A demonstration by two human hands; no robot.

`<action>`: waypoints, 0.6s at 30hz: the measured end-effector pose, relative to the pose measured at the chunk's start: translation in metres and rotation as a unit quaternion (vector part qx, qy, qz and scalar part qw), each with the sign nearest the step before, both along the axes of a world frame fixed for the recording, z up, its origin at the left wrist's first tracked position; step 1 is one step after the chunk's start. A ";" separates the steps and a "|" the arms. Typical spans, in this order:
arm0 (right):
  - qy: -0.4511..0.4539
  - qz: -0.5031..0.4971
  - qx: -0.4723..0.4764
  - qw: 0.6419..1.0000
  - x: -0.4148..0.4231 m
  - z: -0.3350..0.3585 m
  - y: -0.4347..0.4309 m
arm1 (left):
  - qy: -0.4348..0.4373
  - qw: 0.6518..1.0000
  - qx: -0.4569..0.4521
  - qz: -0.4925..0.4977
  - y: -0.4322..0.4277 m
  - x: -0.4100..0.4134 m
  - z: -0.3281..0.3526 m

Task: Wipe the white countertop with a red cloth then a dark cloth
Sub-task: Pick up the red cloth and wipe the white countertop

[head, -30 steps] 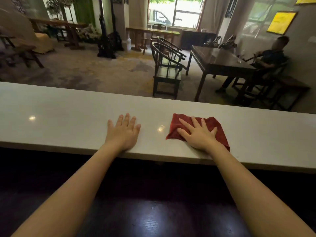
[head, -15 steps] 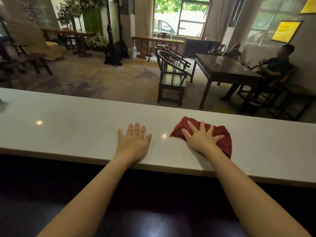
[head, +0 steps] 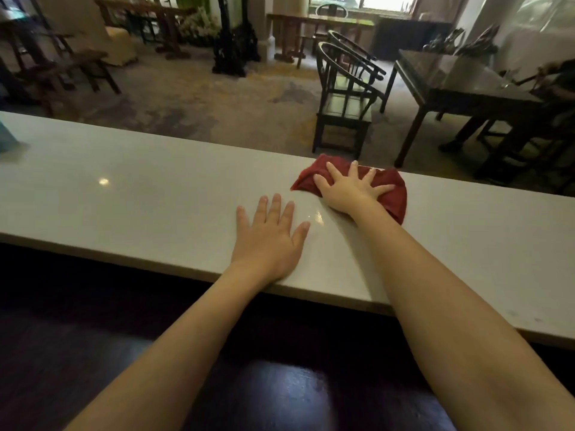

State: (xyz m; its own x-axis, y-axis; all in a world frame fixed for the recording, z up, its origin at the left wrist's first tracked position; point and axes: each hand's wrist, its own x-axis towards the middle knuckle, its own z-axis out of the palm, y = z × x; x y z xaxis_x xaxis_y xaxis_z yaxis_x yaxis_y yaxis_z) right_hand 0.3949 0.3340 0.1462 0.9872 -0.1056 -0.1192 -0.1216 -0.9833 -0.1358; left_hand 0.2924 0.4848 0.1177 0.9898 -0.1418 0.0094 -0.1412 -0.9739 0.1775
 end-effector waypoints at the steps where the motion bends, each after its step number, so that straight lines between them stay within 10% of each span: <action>1: 0.002 0.012 0.000 1.000 0.005 0.000 0.005 | 0.001 1.000 0.000 0.001 0.000 0.000 0.000; 18: 0.007 0.187 0.018 0.982 -0.053 0.005 0.034 | 0.023 0.996 0.020 0.078 0.052 -0.010 0.003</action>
State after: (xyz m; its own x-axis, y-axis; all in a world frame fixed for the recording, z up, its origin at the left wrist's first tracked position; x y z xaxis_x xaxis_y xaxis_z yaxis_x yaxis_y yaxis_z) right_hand 0.3414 0.3679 0.1510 0.9543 0.2687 -0.1308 0.2452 -0.9542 -0.1713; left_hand 0.2823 0.5369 0.1211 0.9992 0.0149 -0.0382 0.0201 -0.9898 0.1408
